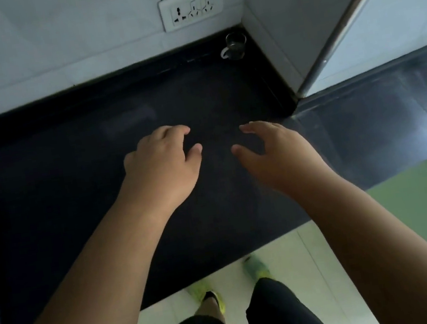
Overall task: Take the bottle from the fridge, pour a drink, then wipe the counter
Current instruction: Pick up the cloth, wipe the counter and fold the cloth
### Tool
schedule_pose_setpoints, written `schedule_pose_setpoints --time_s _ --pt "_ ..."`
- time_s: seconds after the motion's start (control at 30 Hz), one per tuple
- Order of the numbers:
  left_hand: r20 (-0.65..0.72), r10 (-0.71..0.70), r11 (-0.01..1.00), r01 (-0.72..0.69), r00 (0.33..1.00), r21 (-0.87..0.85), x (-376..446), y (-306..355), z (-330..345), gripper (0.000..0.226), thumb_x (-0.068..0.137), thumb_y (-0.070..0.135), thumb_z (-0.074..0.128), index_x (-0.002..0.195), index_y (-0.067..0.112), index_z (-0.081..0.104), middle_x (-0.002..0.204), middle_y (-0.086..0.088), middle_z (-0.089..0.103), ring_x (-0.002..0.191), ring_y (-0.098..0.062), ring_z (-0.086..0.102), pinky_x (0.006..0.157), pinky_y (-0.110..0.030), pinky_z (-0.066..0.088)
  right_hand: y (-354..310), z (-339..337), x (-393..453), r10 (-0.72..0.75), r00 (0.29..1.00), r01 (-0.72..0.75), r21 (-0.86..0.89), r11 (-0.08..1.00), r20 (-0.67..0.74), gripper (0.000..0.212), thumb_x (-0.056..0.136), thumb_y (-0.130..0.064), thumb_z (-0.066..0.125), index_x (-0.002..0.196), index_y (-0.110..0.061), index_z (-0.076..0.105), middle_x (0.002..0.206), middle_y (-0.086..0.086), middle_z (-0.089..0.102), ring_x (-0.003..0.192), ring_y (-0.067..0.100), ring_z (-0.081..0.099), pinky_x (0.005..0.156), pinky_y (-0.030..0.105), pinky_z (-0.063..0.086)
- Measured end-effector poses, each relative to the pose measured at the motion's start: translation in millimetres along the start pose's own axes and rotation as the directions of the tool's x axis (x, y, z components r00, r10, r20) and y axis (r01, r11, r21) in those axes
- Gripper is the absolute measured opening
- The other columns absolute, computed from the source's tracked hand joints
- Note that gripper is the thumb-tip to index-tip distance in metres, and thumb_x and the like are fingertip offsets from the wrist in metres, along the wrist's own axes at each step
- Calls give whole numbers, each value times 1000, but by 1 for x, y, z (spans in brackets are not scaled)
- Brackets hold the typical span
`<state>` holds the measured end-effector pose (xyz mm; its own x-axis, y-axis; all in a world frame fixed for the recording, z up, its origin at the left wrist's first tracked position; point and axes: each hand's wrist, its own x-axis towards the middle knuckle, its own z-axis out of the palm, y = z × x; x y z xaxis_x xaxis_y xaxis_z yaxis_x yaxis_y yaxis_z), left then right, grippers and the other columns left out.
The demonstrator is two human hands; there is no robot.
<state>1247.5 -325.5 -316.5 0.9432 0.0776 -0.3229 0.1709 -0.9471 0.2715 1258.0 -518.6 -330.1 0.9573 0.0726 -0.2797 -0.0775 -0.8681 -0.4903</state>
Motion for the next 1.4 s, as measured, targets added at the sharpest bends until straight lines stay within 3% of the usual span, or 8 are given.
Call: schedule_pose_setpoints --time_s 0.27,0.4,0.6,0.73,0.9,1.0,1.23,1.4 --pt "-150 -238 970 228 960 -83 -100 -9 -14 51 106 49 43 153 27 42 156 1 46 137 -24 49 106 -49 42 -39 -21 -26 -275 944 289 -54 956 180 56 98 -57 58 149 -36 49 151 -4 52 82 1 54 83 28 40" --pt "-254 -392 915 345 884 -212 -166 -10 -13 43 107 41 41 148 28 48 151 4 51 132 -21 52 103 -45 42 -66 -25 -51 -438 852 473 -65 879 285 54 99 -55 57 148 -35 49 148 -3 54 105 14 57 83 28 39" --pt "-326 -662 747 563 675 -353 -271 -22 -28 42 106 42 42 145 30 51 148 7 54 134 -22 50 106 -46 42 -127 -27 -110 -634 647 683 49 729 423 54 100 -55 56 152 -40 47 113 -16 62 85 -1 52 84 21 41" --pt "-343 -787 617 669 513 -415 -336 -40 -44 42 106 46 42 145 32 50 145 5 56 128 -23 54 104 -46 41 -182 -19 -155 -752 478 804 118 583 454 52 100 -55 56 149 -36 52 149 -10 54 130 8 53 104 26 39" --pt "-345 -878 472 721 332 -507 -420 -59 -57 42 106 48 41 146 35 50 149 6 53 129 -21 55 107 -45 42 -237 2 -220 -830 289 887 191 419 478 49 100 -52 58 146 -34 56 143 -11 57 116 2 54 94 21 36" --pt "-349 -908 398 741 232 -541 -470 -74 -57 42 106 48 41 145 36 50 150 7 53 133 -22 52 109 -46 42 -265 21 -262 -837 176 911 236 338 518 58 100 -51 59 154 -36 45 150 -10 54 133 6 51 100 23 38" --pt "-337 -937 285 759 92 -585 -594 -126 -50 42 105 48 42 144 35 51 150 7 52 133 -21 51 110 -47 42 -331 65 -386 -826 28 952 237 194 564 62 100 -55 55 157 -37 38 150 -9 52 124 11 54 99 27 43" --pt "-338 -935 293 774 109 -562 -666 -171 -49 46 105 56 38 147 39 46 153 13 48 140 -17 44 110 -43 38 -369 100 -465 -814 -10 968 211 139 581 66 99 -58 53 159 -36 35 152 -12 51 123 9 58 101 29 45"
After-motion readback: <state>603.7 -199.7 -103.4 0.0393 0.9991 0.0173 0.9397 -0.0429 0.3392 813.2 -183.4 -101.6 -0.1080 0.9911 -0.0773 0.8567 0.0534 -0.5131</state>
